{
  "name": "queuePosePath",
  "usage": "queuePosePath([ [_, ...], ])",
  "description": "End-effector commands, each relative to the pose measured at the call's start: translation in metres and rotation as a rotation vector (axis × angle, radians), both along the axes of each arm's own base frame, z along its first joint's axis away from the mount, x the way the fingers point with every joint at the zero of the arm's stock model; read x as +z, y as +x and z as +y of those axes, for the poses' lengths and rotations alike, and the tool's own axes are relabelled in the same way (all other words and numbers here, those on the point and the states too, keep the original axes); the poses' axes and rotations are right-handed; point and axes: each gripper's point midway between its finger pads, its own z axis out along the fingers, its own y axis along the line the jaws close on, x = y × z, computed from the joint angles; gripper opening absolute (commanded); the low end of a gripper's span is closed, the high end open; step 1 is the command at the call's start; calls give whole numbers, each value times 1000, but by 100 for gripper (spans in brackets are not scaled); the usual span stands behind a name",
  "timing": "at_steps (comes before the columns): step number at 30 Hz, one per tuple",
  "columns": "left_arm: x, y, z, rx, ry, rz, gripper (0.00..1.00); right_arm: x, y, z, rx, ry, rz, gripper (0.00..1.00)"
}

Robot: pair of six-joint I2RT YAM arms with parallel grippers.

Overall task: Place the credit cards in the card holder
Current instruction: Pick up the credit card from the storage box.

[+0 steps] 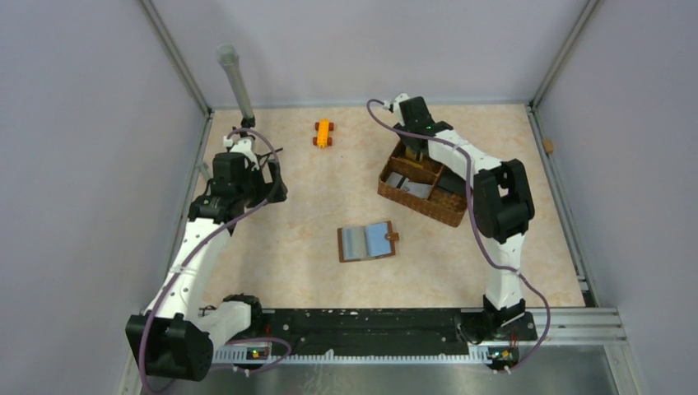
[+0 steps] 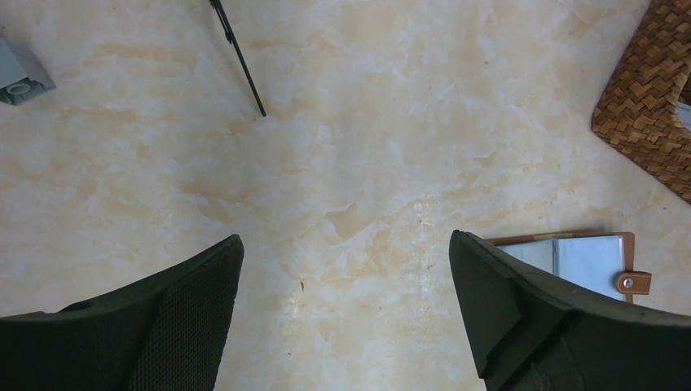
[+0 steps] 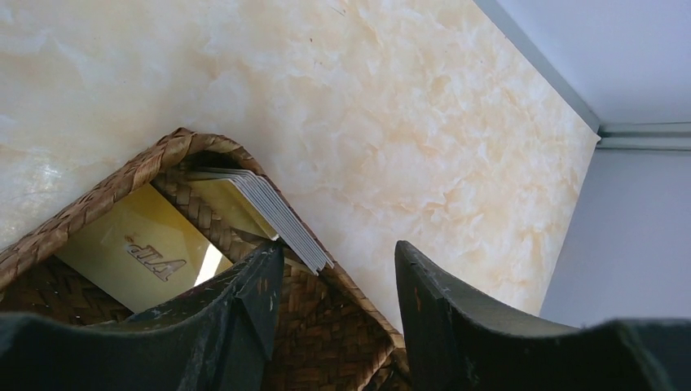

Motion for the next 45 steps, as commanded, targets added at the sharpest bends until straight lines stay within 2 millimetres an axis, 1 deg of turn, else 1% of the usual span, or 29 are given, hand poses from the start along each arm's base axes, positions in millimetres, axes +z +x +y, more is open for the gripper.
queuePosePath([
  [1,4,4,-4,-23,-23,-11,99,44,11,2,-2,19,-97,51],
  [4,3,4,-6,-29,-29,-5,99,40,11,3,6,15,-86,41],
  [9,2,3,-7,-34,-35,0,99,40,8,9,23,14,-78,33],
  [13,0,3,-9,-43,-43,6,99,39,6,12,35,17,-69,23],
  [20,0,3,-9,-43,-44,7,99,35,5,16,56,25,-50,12],
  [22,0,3,-9,-43,-44,6,99,35,4,16,57,27,-46,7],
  [27,1,2,-9,-44,-43,3,99,35,1,20,79,52,-33,0],
  [34,1,1,-9,-44,-43,-1,99,40,-4,31,119,112,-25,0],
  [38,2,0,-9,-45,-44,-3,99,39,-4,35,135,132,-18,0],
  [41,2,0,-9,-45,-44,-5,99,35,-2,32,113,116,-17,0],
  [45,2,0,-9,-45,-44,-5,99,43,-1,26,84,104,-44,0],
])
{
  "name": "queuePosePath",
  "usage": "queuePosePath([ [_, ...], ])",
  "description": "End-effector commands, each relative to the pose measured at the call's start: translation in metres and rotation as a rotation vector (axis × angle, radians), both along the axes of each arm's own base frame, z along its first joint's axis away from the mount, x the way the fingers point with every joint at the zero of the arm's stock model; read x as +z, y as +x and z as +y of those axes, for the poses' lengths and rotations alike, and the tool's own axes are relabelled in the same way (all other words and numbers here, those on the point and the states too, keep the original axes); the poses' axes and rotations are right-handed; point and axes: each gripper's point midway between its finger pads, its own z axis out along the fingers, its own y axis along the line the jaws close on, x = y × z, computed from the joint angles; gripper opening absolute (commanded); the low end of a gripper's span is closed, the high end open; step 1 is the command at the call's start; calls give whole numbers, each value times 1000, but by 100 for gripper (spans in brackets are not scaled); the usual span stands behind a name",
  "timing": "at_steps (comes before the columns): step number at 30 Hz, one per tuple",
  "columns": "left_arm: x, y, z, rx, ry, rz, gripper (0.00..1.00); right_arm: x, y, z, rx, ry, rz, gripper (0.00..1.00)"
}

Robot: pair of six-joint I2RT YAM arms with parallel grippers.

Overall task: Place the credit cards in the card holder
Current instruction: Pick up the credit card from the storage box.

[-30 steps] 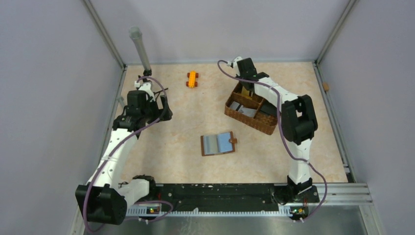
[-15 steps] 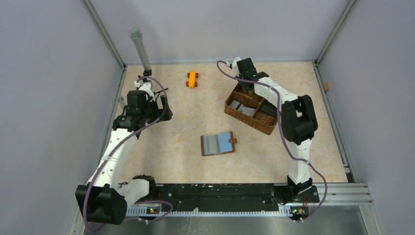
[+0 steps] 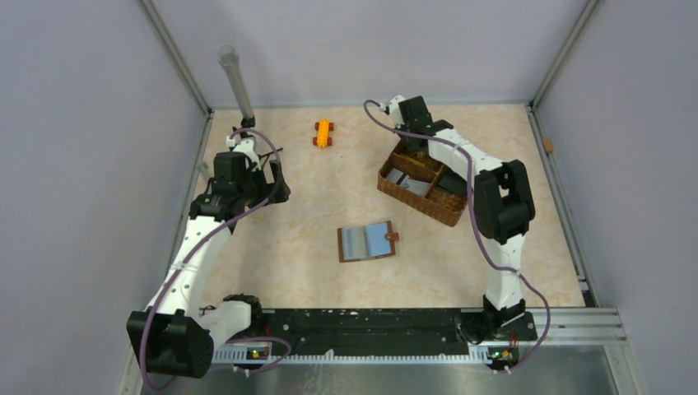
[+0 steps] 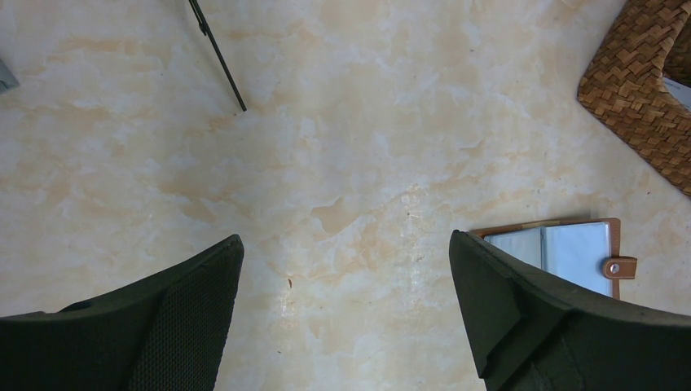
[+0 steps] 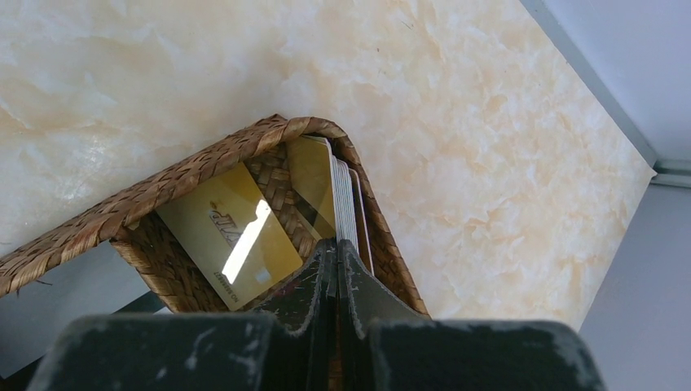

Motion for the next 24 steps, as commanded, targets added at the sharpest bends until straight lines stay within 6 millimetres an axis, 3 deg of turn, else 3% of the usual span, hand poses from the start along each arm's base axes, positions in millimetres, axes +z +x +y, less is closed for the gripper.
queuePosePath([
  [1,7,1,-1,-6,-11,-30,99,52,9,1,-31,37,-118,0],
  [8,7,1,-1,-7,-13,-28,99,78,5,-3,-42,47,-158,0],
  [24,7,-1,-2,-12,-19,-30,99,108,-8,-26,-97,0,-191,0],
])
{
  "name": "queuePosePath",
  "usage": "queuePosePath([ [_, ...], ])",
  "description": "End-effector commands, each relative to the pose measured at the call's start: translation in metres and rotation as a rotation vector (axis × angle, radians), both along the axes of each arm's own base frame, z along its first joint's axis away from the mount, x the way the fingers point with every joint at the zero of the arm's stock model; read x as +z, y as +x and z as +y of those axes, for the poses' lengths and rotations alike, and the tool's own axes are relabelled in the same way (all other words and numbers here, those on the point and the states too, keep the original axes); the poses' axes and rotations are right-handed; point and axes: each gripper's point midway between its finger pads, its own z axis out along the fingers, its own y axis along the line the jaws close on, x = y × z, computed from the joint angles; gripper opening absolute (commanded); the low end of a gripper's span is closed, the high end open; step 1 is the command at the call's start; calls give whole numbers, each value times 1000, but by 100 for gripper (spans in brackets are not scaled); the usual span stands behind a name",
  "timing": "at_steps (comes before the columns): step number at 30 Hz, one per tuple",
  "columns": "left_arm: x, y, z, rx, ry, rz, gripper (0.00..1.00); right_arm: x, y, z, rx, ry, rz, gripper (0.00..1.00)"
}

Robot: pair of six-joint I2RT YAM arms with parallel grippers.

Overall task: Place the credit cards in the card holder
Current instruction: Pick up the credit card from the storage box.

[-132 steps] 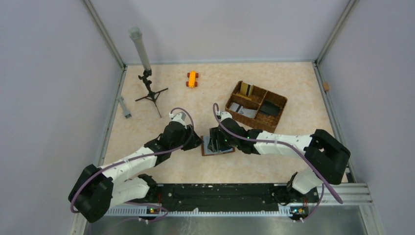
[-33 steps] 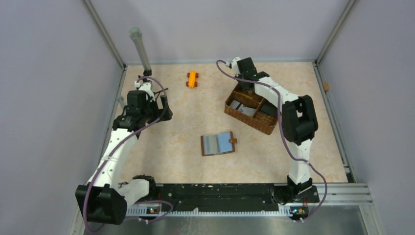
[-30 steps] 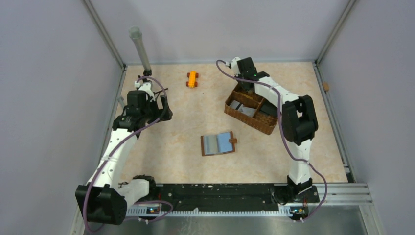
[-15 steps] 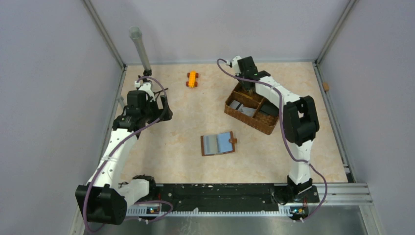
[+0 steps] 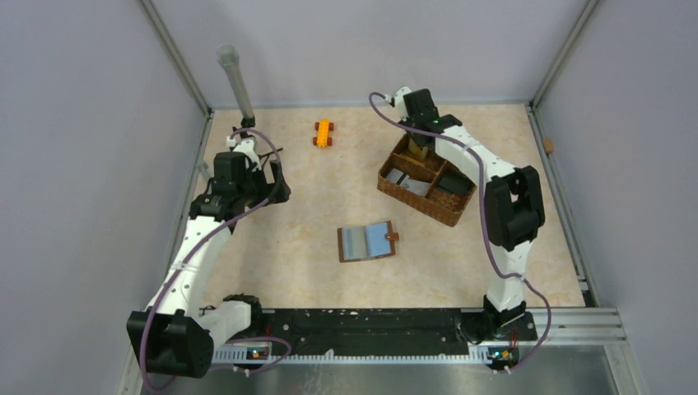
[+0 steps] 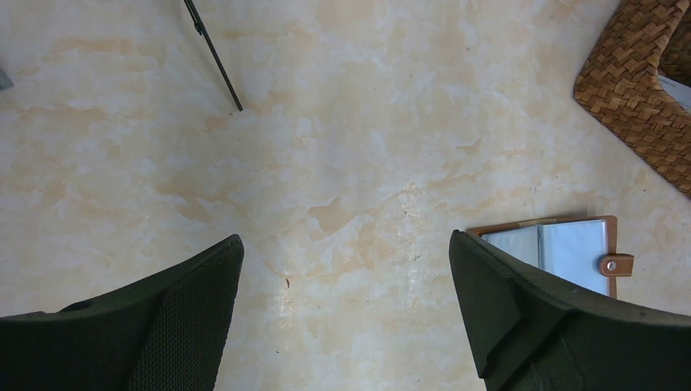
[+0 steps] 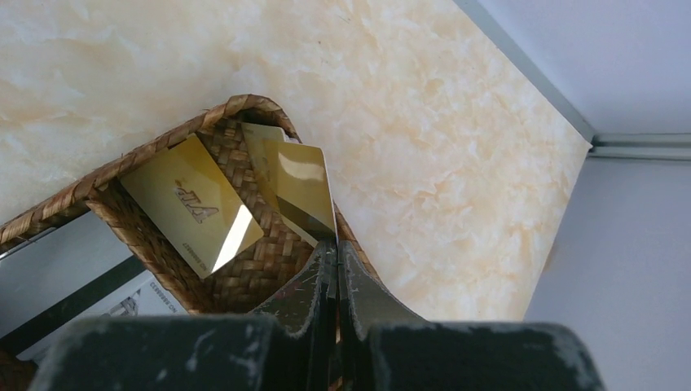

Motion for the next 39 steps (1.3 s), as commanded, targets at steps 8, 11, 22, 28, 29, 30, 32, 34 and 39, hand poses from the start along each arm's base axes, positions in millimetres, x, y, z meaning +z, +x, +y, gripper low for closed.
queuePosePath([
  [8,8,-1,-3,-14,-21,-37,99,97,-17,-18,-71,56,-166,0],
  [11,9,-1,-5,-24,-29,-38,99,108,-27,-20,-76,76,-178,0],
  [22,31,-13,-57,-286,-217,-102,96,134,-95,22,79,286,-114,0],
  [28,46,-36,-105,-491,-359,-122,94,133,-170,74,338,514,68,0],
  [29,50,-43,-115,-535,-377,-129,94,132,-186,83,387,540,107,0],
  [30,52,-49,-125,-576,-388,-134,94,130,-201,92,437,570,150,0],
  [32,55,-66,-144,-672,-407,-144,95,126,-233,111,547,637,240,0],
  [34,60,-82,-159,-756,-433,-157,96,123,-263,126,649,697,334,0],
  [39,72,-109,-179,-888,-523,-183,99,120,-326,153,867,816,534,0],
])
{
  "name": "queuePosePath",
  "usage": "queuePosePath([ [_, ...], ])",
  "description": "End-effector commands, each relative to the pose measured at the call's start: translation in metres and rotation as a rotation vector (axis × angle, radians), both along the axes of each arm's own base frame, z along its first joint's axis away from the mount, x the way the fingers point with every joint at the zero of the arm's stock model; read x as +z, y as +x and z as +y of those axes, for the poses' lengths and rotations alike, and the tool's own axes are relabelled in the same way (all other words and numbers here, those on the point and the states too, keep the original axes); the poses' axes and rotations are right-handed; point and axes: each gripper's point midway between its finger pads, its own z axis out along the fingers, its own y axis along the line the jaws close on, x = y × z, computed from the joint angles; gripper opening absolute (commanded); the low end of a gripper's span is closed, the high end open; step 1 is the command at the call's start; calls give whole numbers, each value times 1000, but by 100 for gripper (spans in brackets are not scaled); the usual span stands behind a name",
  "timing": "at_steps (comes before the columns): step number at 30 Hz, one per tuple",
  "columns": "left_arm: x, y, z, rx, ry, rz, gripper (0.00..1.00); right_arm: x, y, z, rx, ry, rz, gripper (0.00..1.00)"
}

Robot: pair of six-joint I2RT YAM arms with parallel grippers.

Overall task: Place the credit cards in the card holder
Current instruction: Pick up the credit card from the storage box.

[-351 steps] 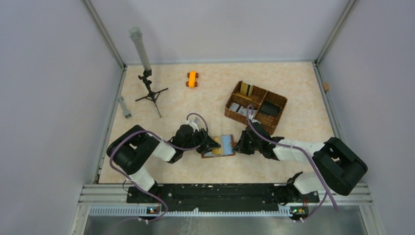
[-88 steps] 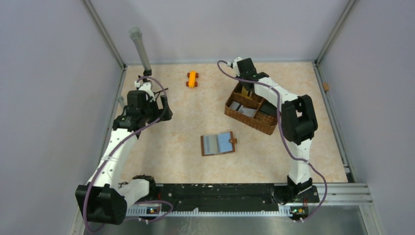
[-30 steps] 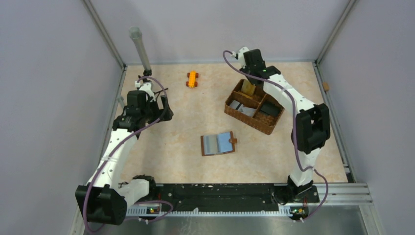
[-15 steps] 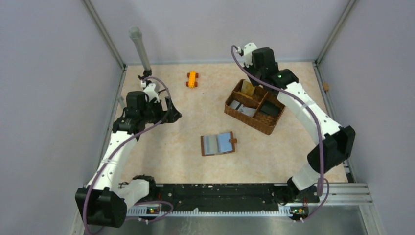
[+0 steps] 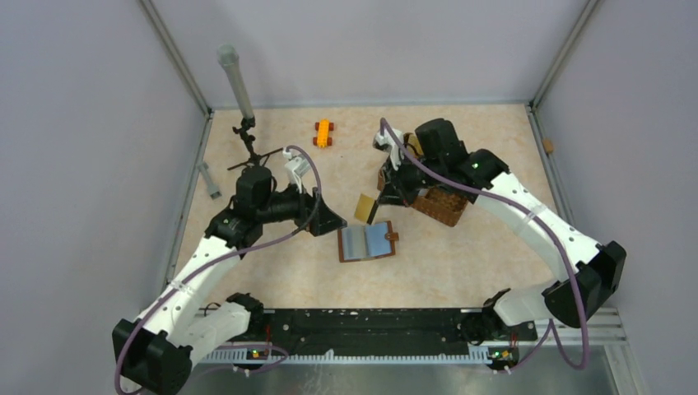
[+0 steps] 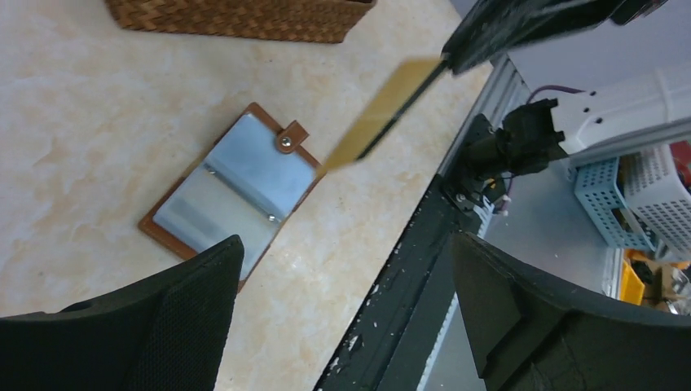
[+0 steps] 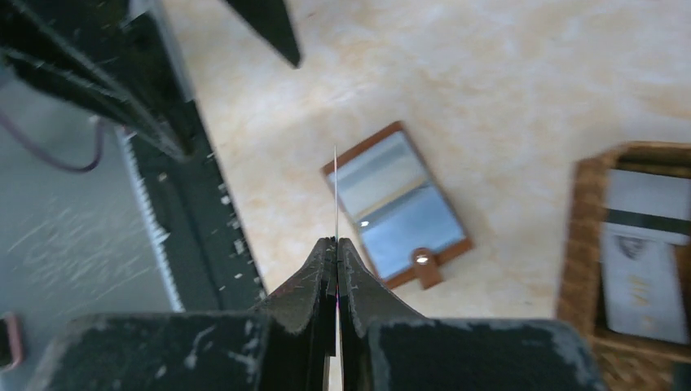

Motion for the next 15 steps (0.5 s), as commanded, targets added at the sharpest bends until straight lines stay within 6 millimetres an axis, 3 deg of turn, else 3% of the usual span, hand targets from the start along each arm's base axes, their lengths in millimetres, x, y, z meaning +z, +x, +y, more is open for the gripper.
queuePosePath([
  [1,26,-21,-19,-139,-119,-75,99,14,-69,29,283,156,164,0],
  [6,21,-43,-31,-240,-128,-49,98,16,-89,40,383,199,208,0],
  [8,20,-52,-35,-283,-135,-36,91,20,-92,42,405,218,210,0],
  [12,18,-66,-41,-353,-147,-16,57,21,-93,44,421,221,208,0],
  [15,17,-71,-44,-382,-152,-10,19,19,-87,45,388,211,197,0],
])
